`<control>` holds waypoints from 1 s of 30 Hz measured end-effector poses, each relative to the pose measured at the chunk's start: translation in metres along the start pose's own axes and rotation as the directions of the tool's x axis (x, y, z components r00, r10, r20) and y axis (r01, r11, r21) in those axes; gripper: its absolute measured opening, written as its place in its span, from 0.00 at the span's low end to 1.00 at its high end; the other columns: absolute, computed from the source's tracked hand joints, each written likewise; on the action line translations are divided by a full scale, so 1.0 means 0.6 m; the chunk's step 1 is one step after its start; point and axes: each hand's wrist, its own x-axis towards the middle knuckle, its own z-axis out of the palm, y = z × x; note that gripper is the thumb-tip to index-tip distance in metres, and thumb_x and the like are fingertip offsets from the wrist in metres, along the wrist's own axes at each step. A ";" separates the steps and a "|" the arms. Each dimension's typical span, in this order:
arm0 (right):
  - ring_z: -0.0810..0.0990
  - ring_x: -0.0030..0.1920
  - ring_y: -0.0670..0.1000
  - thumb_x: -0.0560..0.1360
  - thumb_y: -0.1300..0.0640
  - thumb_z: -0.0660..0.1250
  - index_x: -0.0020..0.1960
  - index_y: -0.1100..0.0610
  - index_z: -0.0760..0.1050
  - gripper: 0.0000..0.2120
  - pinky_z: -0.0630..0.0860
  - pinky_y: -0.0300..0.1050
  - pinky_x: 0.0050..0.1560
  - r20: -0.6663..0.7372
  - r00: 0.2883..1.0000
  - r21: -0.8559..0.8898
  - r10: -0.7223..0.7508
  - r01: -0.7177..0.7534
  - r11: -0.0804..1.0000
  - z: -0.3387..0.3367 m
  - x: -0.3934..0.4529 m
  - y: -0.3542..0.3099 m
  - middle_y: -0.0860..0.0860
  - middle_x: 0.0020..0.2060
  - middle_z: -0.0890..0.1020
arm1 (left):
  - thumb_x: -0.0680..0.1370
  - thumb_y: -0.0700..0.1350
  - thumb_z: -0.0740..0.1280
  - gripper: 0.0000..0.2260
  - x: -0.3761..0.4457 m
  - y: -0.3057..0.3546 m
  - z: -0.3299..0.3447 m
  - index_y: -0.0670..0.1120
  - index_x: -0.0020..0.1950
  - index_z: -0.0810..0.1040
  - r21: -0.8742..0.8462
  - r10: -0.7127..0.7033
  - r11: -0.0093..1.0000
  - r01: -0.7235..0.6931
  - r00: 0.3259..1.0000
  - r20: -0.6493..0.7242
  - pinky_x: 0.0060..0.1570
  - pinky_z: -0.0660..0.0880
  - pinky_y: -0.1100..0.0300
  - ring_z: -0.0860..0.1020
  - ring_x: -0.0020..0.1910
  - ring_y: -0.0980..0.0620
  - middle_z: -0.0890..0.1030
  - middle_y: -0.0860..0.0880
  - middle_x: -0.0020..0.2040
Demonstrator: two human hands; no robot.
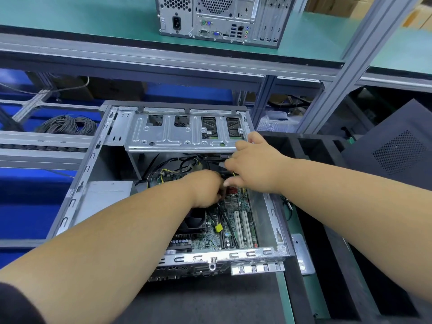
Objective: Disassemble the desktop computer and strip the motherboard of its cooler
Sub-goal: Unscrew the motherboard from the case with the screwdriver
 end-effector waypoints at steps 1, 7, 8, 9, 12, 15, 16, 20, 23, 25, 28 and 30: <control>0.68 0.53 0.50 0.80 0.37 0.54 0.52 0.49 0.74 0.18 0.52 0.51 0.57 0.004 1.000 0.028 0.009 -0.009 1.000 -0.001 0.001 -0.001 0.46 0.46 0.81 | 0.77 0.44 0.64 0.10 -0.001 0.000 -0.002 0.47 0.56 0.80 -0.005 0.014 1.000 -0.013 1.000 0.015 0.43 0.71 0.58 0.77 0.53 0.43 0.79 0.46 0.56; 0.64 0.50 0.52 0.77 0.46 0.57 0.57 0.53 0.68 0.13 0.57 0.52 0.57 -0.004 1.000 0.024 0.003 -0.003 1.000 0.002 -0.003 0.007 0.47 0.43 0.71 | 0.77 0.43 0.63 0.10 -0.003 -0.001 -0.006 0.50 0.55 0.81 -0.030 0.024 0.999 -0.023 0.999 0.035 0.47 0.74 0.57 0.77 0.52 0.46 0.78 0.48 0.57; 0.66 0.51 0.52 0.79 0.43 0.54 0.57 0.53 0.68 0.15 0.56 0.53 0.59 0.002 1.000 -0.002 -0.012 0.012 1.000 0.000 -0.003 0.009 0.47 0.42 0.73 | 0.77 0.43 0.63 0.10 -0.002 -0.001 -0.006 0.50 0.55 0.81 -0.027 0.027 0.999 -0.026 0.999 0.036 0.47 0.74 0.57 0.77 0.53 0.46 0.78 0.48 0.57; 0.67 0.52 0.53 0.80 0.40 0.52 0.56 0.53 0.69 0.17 0.56 0.53 0.59 0.010 1.000 -0.019 -0.020 0.020 1.000 -0.002 -0.001 0.010 0.47 0.42 0.75 | 0.78 0.43 0.63 0.10 -0.002 -0.001 -0.006 0.50 0.55 0.82 -0.026 0.030 0.999 -0.029 0.999 0.038 0.48 0.74 0.57 0.77 0.53 0.46 0.78 0.48 0.58; 0.68 0.53 0.52 0.81 0.43 0.56 0.55 0.52 0.69 0.13 0.54 0.51 0.57 0.042 0.999 0.037 -0.022 0.020 0.999 -0.002 0.002 0.012 0.47 0.44 0.79 | 0.78 0.44 0.63 0.10 0.000 -0.002 -0.004 0.50 0.56 0.81 -0.027 0.025 0.999 -0.024 0.999 0.035 0.45 0.71 0.59 0.76 0.53 0.46 0.78 0.48 0.58; 0.66 0.55 0.51 0.77 0.51 0.61 0.58 0.51 0.69 0.11 0.57 0.52 0.57 0.040 0.999 0.170 0.000 -0.007 0.985 0.002 -0.002 0.013 0.47 0.49 0.77 | 0.78 0.44 0.64 0.10 0.002 -0.004 -0.001 0.50 0.56 0.81 -0.035 0.025 0.999 -0.025 0.999 0.022 0.44 0.69 0.60 0.76 0.53 0.46 0.78 0.48 0.58; 0.66 0.56 0.52 0.76 0.51 0.61 0.59 0.51 0.69 0.12 0.58 0.52 0.58 0.035 0.999 0.152 -0.010 0.005 0.988 0.003 -0.004 0.013 0.48 0.51 0.76 | 0.78 0.44 0.64 0.10 0.002 -0.005 -0.001 0.50 0.56 0.81 -0.035 0.027 0.999 -0.026 0.999 0.019 0.44 0.68 0.61 0.76 0.53 0.46 0.78 0.48 0.58; 0.66 0.56 0.52 0.80 0.38 0.53 0.59 0.53 0.68 0.20 0.58 0.52 0.60 0.022 0.998 0.037 -0.054 0.053 0.998 0.003 -0.006 0.014 0.48 0.50 0.77 | 0.78 0.44 0.63 0.10 0.003 -0.005 0.002 0.50 0.56 0.81 -0.032 0.022 0.999 -0.022 1.000 0.021 0.44 0.68 0.61 0.76 0.54 0.46 0.78 0.47 0.58; 0.66 0.55 0.51 0.80 0.44 0.57 0.56 0.52 0.69 0.13 0.58 0.51 0.59 0.037 0.999 0.085 -0.038 0.035 0.996 0.004 -0.003 0.013 0.47 0.50 0.79 | 0.78 0.44 0.64 0.10 0.003 -0.006 0.003 0.50 0.56 0.81 -0.036 0.026 0.999 -0.025 1.000 0.018 0.45 0.69 0.60 0.76 0.54 0.46 0.78 0.48 0.59; 0.65 0.54 0.51 0.76 0.49 0.61 0.57 0.52 0.69 0.12 0.57 0.51 0.57 0.034 0.999 0.159 -0.007 0.001 0.987 0.006 -0.005 0.012 0.46 0.50 0.77 | 0.78 0.44 0.64 0.10 0.003 -0.006 0.003 0.50 0.56 0.81 -0.043 0.024 0.999 -0.023 1.000 0.018 0.44 0.68 0.61 0.76 0.54 0.46 0.78 0.48 0.58; 0.64 0.52 0.51 0.76 0.45 0.57 0.58 0.52 0.68 0.15 0.56 0.51 0.57 -0.008 1.000 0.067 -0.015 0.015 0.998 0.006 -0.011 0.012 0.47 0.47 0.75 | 0.77 0.44 0.65 0.09 0.004 -0.007 0.003 0.49 0.54 0.82 -0.064 0.023 0.998 -0.022 1.000 0.017 0.45 0.70 0.60 0.76 0.53 0.47 0.78 0.48 0.57; 0.66 0.53 0.51 0.80 0.40 0.53 0.58 0.52 0.70 0.18 0.57 0.52 0.59 -0.004 1.000 0.037 -0.019 0.019 0.999 0.002 -0.010 0.013 0.46 0.44 0.75 | 0.77 0.44 0.65 0.09 0.005 -0.007 0.003 0.50 0.53 0.82 -0.061 0.021 0.998 -0.020 1.000 0.021 0.47 0.71 0.59 0.76 0.53 0.47 0.78 0.48 0.57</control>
